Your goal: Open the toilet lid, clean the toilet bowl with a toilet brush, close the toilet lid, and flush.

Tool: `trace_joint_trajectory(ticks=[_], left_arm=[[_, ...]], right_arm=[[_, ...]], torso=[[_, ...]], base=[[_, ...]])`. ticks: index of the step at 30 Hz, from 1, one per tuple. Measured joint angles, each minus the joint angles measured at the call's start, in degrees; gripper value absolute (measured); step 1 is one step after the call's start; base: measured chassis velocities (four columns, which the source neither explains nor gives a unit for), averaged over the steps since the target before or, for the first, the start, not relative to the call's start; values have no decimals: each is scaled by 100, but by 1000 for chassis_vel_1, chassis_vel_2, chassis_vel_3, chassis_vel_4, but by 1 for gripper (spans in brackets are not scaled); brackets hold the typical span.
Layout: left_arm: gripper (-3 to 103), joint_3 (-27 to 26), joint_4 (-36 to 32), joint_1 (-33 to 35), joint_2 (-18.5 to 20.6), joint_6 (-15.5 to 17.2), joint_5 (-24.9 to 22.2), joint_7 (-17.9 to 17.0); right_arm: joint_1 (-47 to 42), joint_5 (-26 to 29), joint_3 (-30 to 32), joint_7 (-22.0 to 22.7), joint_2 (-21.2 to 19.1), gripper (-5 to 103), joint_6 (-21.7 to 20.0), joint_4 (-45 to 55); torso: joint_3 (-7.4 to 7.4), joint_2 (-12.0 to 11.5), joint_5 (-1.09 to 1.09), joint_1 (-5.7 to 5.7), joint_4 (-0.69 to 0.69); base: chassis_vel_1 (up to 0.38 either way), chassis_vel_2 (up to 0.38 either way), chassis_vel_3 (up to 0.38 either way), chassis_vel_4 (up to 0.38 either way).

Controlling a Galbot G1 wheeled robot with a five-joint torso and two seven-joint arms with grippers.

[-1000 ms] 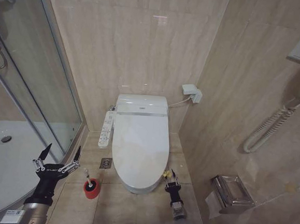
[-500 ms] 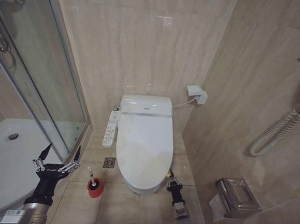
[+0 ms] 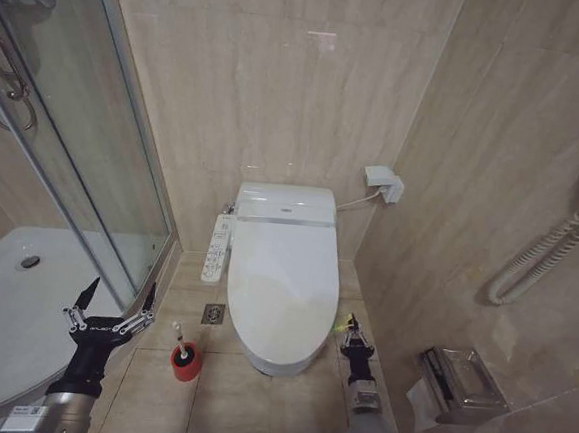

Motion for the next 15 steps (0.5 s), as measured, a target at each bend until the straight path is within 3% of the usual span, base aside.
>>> trace_joint_trajectory(ticks=[15], left_arm=[[100, 0, 0, 0, 0, 0, 0, 0]], right_arm=[[66, 779, 430, 60, -54, 3, -364, 1134]], torso=[[0, 1, -5, 0, 0]], base=[[0, 0, 0, 0]])
